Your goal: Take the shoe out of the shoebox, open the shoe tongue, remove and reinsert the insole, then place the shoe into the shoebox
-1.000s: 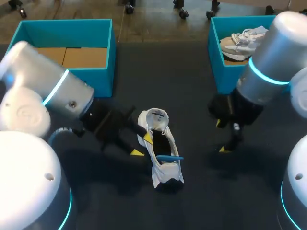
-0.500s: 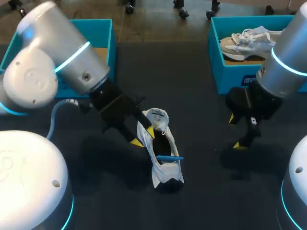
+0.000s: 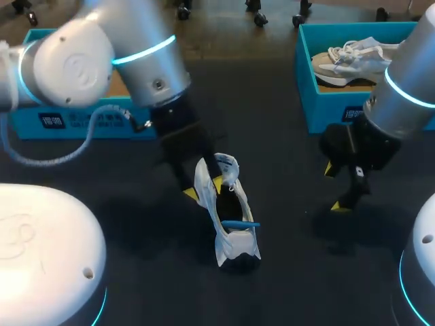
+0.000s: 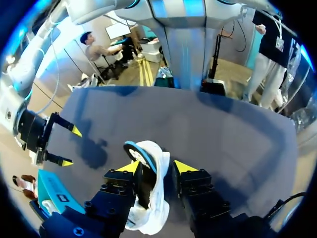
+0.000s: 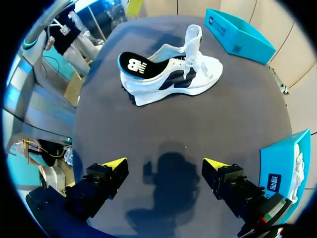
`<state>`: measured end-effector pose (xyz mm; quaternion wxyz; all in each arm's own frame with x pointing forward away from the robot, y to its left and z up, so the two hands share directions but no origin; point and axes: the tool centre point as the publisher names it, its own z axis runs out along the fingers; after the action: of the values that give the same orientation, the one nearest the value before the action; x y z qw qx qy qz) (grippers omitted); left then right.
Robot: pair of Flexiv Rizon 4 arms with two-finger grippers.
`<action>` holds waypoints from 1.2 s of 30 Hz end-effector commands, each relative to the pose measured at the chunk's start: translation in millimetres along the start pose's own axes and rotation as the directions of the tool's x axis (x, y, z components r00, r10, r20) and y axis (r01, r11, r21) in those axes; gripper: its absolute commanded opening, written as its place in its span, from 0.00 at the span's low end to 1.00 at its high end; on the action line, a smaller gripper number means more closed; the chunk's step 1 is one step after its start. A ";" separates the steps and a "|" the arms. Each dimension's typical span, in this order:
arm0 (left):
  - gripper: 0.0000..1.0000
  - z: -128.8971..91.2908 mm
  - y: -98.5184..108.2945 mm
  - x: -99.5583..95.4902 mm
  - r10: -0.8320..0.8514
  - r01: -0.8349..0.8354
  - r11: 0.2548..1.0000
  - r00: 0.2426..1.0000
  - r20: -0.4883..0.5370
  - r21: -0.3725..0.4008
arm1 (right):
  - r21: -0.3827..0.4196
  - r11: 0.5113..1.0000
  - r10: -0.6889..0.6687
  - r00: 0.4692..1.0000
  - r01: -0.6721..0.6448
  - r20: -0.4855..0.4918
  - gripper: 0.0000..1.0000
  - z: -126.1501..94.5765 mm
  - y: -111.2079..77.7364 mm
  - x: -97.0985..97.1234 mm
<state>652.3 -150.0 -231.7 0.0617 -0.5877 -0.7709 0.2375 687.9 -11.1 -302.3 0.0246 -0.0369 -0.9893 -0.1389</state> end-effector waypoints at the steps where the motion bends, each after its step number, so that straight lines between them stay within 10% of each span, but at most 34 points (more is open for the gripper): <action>1: 0.36 -6.1 0.6 -5.2 0.004 -0.005 1.000 0.988 -0.151 -0.011 | 0.001 1.000 0.000 1.000 0.000 0.001 1.00 0.7 -0.3 0.5; 6: 0.00 0.7 4.7 -11.4 0.041 -0.040 0.999 0.986 -0.164 0.010 | 0.001 1.000 0.000 1.000 0.000 0.001 1.00 0.7 -0.3 0.5; 27: 0.00 4.9 15.0 -13.5 0.108 -0.110 0.994 0.961 -0.254 0.006 | 0.001 1.000 0.000 1.000 0.000 0.001 1.00 0.7 -0.3 0.5; 36: 0.00 27.3 17.7 -16.2 0.129 -0.141 0.990 0.922 -0.365 -0.004 | 0.028 0.997 0.066 0.998 -0.065 -0.002 1.00 -28.4 -35.4 -4.0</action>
<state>659.7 -160.0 -257.4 0.1578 -0.6727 -0.7103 0.1341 692.5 -43.8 -294.0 0.0306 -0.0657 -0.9895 -0.1253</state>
